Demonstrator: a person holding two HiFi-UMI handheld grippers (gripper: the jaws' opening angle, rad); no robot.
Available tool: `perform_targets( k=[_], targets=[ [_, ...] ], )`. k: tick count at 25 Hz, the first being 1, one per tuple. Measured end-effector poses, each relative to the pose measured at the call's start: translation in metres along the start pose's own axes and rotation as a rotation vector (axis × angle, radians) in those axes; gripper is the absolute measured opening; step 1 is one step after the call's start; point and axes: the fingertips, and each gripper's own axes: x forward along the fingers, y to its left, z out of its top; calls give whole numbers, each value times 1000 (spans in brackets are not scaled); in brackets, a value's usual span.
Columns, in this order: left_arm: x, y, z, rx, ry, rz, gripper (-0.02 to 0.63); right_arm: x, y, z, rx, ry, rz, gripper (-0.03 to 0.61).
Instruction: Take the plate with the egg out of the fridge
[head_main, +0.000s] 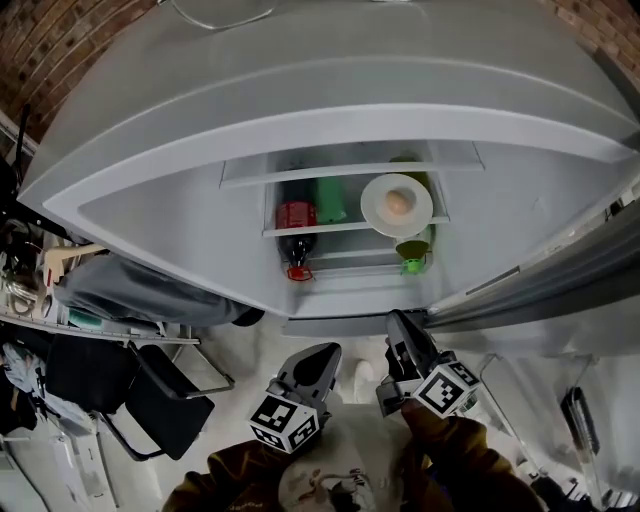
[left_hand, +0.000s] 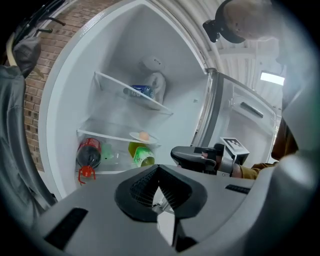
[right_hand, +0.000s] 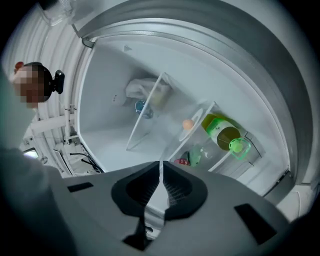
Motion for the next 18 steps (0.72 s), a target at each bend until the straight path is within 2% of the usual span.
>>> perform_targets(
  k=[7,12,18],
  targets=[
    [2,12,11,9,2,3,8,16,-6,3,18,-17,-43,8],
    [-7,19,29,21,-79,36,8,28,-9,3,-19,-18,-71,8],
    [-1,9,17,23,-71,13,8,33,-5,9,-67,-11,-67,8]
  ],
)
